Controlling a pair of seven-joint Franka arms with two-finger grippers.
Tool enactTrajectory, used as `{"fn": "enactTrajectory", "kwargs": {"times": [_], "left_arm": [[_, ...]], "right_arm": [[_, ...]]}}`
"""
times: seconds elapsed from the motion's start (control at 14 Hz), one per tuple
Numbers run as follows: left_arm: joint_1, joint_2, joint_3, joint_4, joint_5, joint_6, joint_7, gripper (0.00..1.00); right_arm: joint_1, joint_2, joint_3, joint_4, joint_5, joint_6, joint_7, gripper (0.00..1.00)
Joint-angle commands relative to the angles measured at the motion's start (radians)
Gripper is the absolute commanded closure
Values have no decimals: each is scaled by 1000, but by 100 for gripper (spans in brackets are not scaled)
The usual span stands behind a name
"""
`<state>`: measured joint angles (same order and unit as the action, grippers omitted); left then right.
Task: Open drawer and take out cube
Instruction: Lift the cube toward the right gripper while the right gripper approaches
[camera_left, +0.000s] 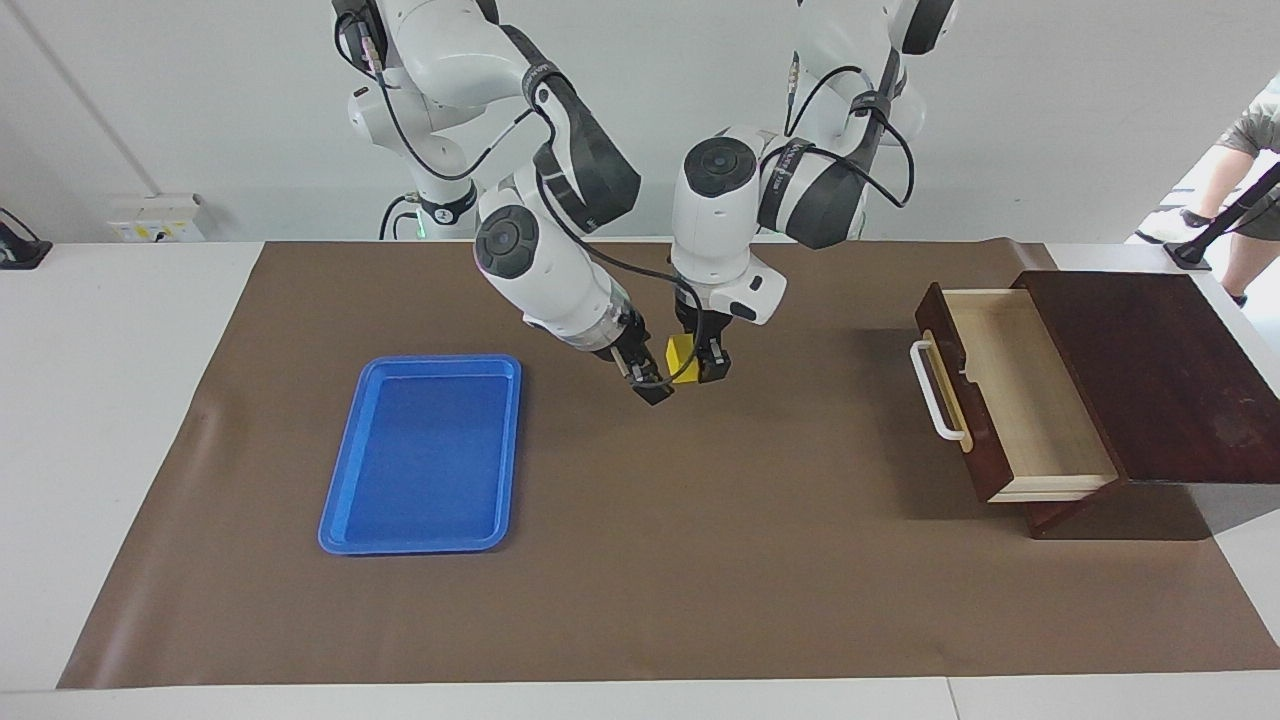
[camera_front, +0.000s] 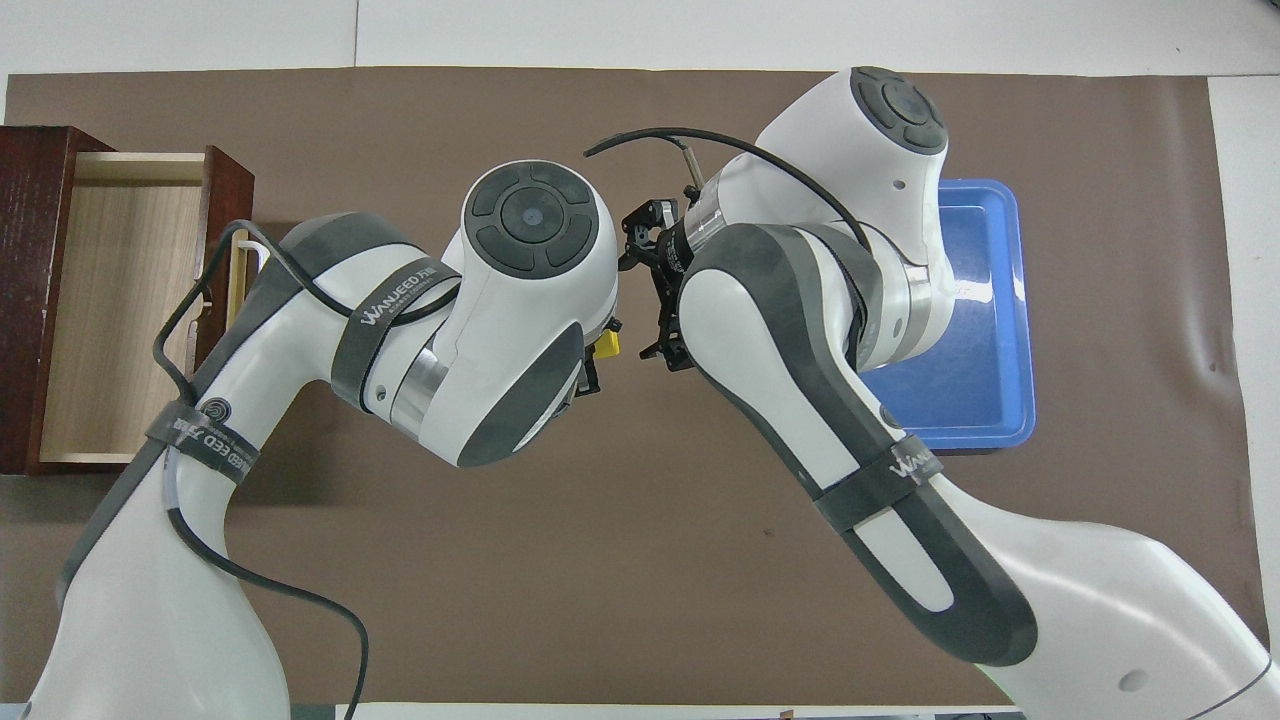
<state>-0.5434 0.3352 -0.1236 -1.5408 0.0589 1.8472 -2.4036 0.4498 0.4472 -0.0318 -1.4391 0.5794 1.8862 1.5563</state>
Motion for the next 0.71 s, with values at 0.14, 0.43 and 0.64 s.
{"fn": "enactTrajectory", "kwargs": {"times": [0.14, 0.43, 0.64], "left_arm": [[-12, 21, 15, 39, -4, -29, -16, 100], [-10, 21, 16, 39, -4, -29, -17, 100], [-10, 21, 16, 39, -4, -29, -17, 100]], "right_arm": [[-62, 10, 7, 23, 117, -7, -80, 1], [-109, 4, 7, -30, 235, -10, -203, 0], [-146, -22, 7, -113, 324, -10, -300, 0]]}}
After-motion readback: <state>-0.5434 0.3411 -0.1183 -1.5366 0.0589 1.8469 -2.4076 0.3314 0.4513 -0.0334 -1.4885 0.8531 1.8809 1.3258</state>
